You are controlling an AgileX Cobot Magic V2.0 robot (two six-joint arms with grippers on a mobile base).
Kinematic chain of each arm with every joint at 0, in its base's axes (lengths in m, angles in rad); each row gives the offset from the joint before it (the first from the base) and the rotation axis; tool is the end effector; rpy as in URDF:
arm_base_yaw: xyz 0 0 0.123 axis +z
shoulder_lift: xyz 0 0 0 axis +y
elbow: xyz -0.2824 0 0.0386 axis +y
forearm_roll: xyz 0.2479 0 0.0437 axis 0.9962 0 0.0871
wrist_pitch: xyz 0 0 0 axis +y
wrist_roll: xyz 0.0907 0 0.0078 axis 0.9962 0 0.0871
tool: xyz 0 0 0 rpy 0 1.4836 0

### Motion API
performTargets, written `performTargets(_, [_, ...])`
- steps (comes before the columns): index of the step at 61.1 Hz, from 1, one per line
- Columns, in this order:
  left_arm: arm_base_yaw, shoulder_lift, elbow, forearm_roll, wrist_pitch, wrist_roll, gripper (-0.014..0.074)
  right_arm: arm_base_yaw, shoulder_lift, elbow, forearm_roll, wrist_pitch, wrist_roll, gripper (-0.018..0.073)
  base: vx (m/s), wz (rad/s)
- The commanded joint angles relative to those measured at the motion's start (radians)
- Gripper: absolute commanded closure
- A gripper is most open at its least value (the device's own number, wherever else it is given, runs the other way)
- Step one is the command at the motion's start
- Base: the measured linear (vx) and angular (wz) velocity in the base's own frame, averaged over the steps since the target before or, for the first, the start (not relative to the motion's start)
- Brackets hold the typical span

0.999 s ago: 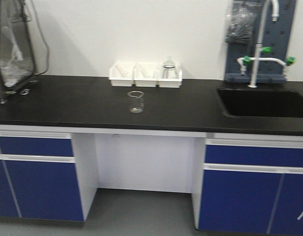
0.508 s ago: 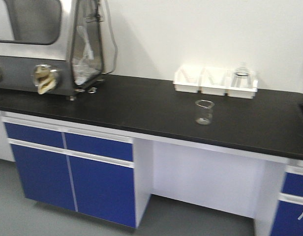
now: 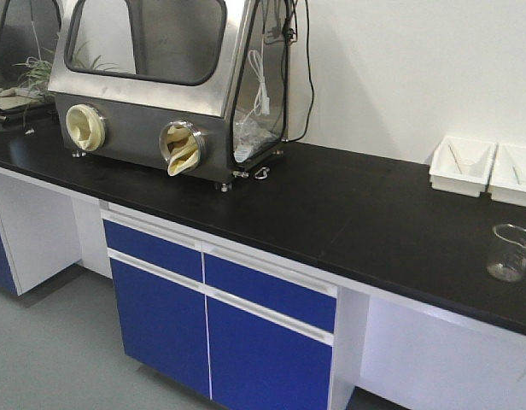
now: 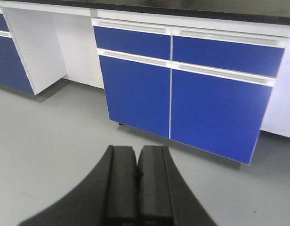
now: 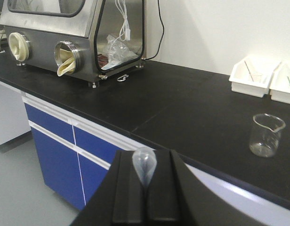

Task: Grab transparent chemical and place on left bench
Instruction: 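Hold the dropper in the right gripper while driving to the tray bench, then lower the dropper tip-down into the empty glass beaker with the right gripper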

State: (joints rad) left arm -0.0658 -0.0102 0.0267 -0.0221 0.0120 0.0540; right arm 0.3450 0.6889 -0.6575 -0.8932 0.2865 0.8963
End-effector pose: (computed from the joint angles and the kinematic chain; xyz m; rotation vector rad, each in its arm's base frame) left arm 0.0566 -0.0038 0.2035 0.0741 1.5103 -0.0274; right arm 0.1421 0.0297 0.3569 -0.1066 1.6919 0.0873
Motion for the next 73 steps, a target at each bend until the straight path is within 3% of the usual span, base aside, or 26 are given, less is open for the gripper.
performTargets(1, [-0.002, -0.019, 0.016, -0.001, -0.078, -0.008, 0.06, 0.002, -0.003, -0.028, -0.021, -0.044, -0.005, 0.0562, 0.41, 0.08])
performTargets(73, [-0.002, -0.019, 0.016, -0.001, -0.078, -0.008, 0.06, 0.002, -0.003, -0.028, -0.021, -0.044, -0.005, 0.0562, 0.36, -0.36])
